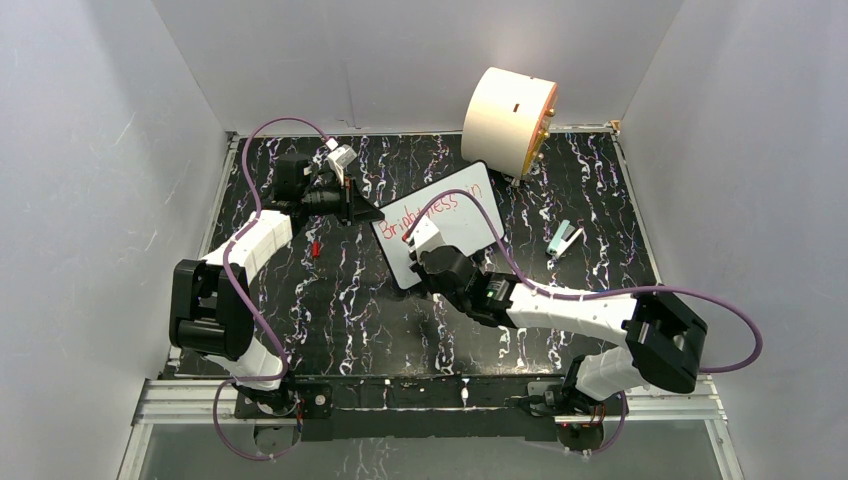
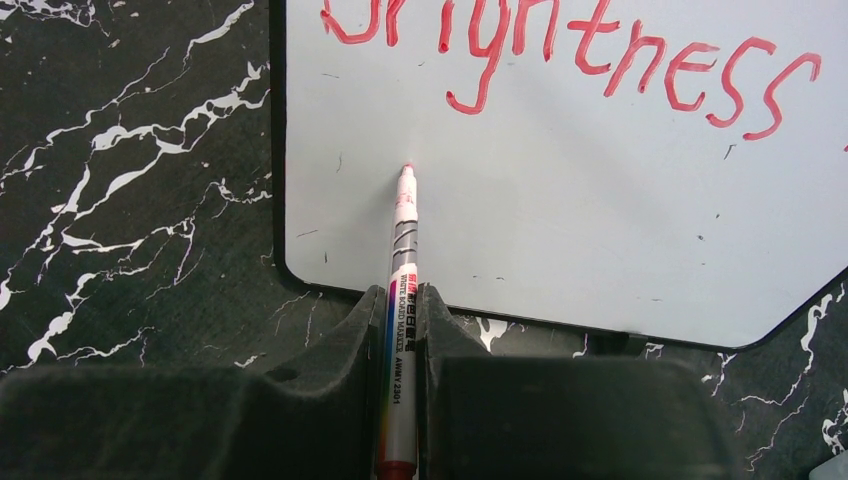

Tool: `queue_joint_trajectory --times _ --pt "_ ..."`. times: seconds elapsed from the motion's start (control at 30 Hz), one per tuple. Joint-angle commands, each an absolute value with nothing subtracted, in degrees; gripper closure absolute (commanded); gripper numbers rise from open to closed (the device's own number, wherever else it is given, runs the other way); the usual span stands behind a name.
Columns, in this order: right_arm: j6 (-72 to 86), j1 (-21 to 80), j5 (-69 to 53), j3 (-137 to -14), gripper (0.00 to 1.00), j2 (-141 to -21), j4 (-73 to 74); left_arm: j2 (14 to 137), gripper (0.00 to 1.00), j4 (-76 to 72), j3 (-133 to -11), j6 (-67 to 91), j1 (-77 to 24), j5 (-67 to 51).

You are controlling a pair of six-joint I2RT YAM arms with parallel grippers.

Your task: Write a sentence on the whiteboard

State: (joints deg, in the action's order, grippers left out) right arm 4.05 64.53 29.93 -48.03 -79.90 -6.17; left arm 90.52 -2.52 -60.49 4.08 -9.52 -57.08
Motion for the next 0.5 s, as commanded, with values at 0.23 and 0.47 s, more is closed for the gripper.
queue_joint_trajectory --times 0.23,0.47 --pt "4.2 64.8 32.4 -51.4 1.00 -81.0 -6.0 91.6 1.00 2.2 -59.5 1.8 -11.0 -52.2" --pt "5.7 64.8 33.2 -51.3 1.00 -80.9 -2.7 91.7 1.00 2.2 -59.4 1.8 -11.0 -52.3"
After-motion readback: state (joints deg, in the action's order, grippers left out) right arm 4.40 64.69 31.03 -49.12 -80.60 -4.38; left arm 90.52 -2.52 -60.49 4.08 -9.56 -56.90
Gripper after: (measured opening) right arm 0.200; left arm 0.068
